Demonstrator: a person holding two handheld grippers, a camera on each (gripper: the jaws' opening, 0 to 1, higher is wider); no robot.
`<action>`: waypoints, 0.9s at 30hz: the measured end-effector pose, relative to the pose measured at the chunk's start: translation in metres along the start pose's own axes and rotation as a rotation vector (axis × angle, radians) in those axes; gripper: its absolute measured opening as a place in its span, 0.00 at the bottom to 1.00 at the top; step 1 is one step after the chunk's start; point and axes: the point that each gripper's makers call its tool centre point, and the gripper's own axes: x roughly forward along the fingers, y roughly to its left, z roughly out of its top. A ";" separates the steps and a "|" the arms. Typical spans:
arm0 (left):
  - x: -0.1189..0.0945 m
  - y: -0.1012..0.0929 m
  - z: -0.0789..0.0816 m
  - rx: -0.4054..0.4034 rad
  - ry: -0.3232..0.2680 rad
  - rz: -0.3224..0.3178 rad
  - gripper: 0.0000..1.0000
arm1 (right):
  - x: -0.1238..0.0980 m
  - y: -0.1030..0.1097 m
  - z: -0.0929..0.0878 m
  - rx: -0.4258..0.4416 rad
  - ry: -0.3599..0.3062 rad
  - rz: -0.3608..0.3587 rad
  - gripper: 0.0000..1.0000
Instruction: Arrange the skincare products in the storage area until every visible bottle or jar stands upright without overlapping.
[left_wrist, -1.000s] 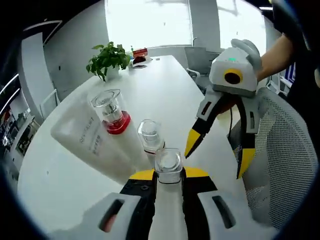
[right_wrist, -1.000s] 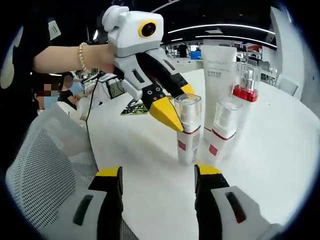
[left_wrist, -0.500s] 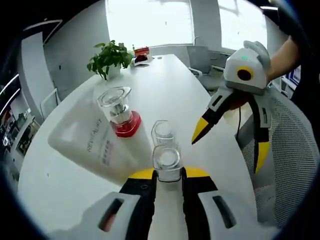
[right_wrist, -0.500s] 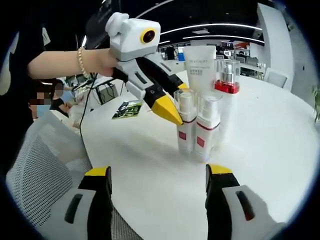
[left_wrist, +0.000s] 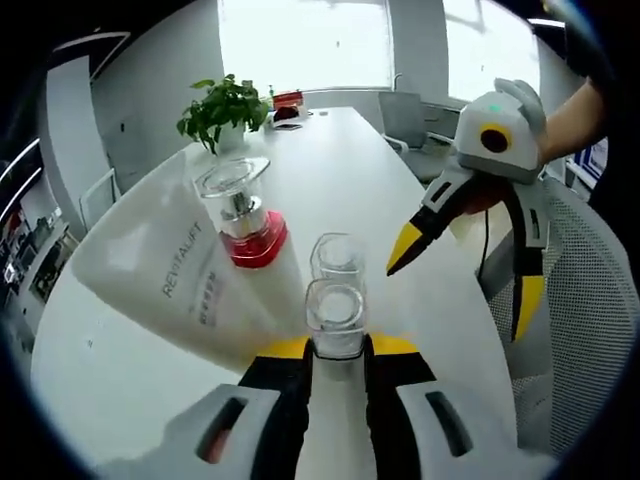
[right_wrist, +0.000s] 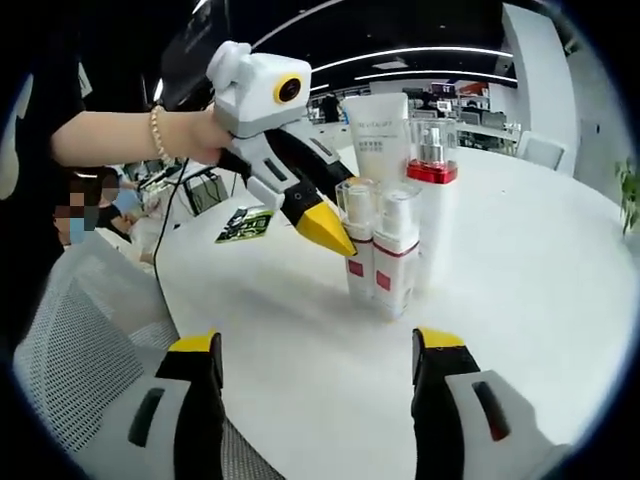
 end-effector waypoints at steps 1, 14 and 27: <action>0.000 0.001 0.000 -0.003 0.000 0.002 0.25 | 0.000 0.000 0.000 0.001 0.000 0.000 0.77; -0.010 -0.002 0.000 -0.032 -0.004 0.013 0.30 | -0.002 -0.001 0.006 -0.005 -0.008 -0.006 0.79; -0.039 -0.017 -0.024 -0.112 0.039 0.038 0.45 | 0.000 0.010 0.021 -0.024 -0.032 -0.004 0.85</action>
